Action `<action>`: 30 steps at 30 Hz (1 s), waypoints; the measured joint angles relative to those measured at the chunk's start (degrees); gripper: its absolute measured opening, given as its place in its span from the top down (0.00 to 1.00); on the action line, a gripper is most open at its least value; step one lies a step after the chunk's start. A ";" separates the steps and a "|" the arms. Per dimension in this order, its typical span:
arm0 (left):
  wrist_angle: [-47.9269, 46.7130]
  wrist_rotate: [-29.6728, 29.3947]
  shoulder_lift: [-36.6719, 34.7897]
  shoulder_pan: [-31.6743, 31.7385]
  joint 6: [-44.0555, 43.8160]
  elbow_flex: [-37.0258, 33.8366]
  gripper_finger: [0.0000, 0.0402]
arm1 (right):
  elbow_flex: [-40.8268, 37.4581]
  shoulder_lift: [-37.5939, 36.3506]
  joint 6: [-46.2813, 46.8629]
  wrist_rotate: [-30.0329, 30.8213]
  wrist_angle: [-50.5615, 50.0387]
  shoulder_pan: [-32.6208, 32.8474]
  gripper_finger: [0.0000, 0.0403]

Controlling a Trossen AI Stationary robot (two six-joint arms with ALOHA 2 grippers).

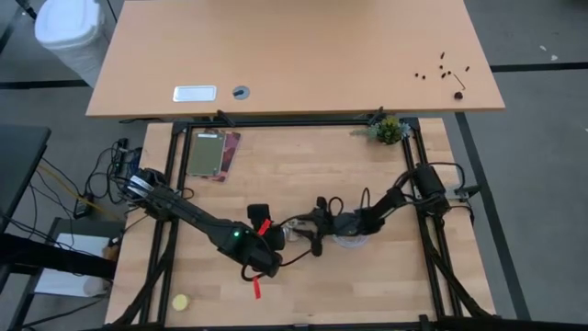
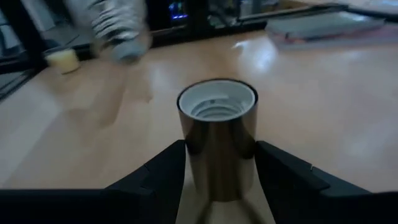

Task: Screw lightbulb
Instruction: Insert the white lightbulb into the desk lamp

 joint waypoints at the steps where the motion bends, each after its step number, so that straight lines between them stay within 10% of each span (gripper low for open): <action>1: -0.17 0.00 0.00 0.00 -0.04 0.06 0.30 | 0.82 0.35 -0.77 -0.30 0.02 -0.80 0.50; 30: -8.88 8.96 -1.53 11.32 3.06 2.12 0.30 | 4.07 -6.39 -5.86 -10.55 -19.88 -7.88 0.50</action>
